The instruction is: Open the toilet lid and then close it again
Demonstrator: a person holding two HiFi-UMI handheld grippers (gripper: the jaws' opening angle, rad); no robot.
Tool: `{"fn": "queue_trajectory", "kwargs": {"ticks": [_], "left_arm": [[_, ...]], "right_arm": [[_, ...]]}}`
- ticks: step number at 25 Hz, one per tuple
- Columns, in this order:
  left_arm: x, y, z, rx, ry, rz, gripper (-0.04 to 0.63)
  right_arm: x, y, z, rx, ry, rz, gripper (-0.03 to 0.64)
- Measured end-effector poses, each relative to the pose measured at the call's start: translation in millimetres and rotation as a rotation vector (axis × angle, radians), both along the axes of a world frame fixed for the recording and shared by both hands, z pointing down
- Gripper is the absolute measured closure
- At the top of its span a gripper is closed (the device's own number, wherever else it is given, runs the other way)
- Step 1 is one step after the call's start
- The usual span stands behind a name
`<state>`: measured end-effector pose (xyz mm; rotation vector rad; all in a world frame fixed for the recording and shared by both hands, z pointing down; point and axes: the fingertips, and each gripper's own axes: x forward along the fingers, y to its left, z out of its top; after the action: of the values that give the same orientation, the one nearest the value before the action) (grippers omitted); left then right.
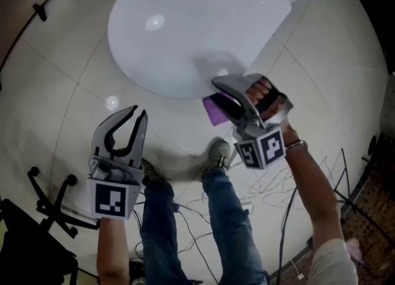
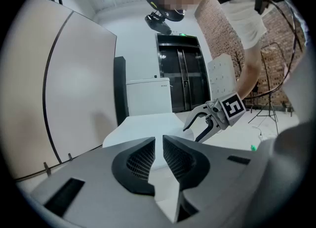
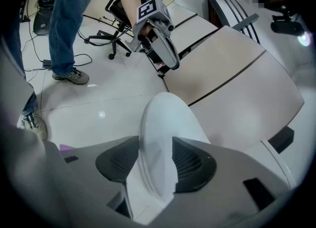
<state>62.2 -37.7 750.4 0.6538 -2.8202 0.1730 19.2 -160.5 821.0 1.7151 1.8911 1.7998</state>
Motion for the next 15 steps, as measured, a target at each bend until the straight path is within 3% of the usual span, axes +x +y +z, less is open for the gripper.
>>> {"fn": "queue_trajectory", "kwargs": {"ticks": [6,9,10,13,15], "left_arm": [[3.2,-1.2,-1.7,0.024,0.025,-0.017,0.552],[1.6,-2.5,-7.5,0.082,0.031,-0.038,0.552],[1.3,-2.6,-9.9,0.124,0.038,-0.048,0.552],[5.8,-2.0,-12.1,0.352,0.116,-0.084,0.544],[11.6,-2.5,-7.3,0.636,0.222,-0.116,0.471]], "right_arm": [[7.6,-0.8,-2.0,0.033,0.06,-0.058,0.424],[15.2,-2.7,-0.4,0.032,0.076,-0.05,0.548],[16.1,-2.7,-2.1,0.02,0.079,-0.036,0.549],[16.0,-2.0,-14.9,-0.021,0.079,-0.002,0.554],[13.0,-4.3,-30.6,-0.053,0.056,0.014,0.554]]}}
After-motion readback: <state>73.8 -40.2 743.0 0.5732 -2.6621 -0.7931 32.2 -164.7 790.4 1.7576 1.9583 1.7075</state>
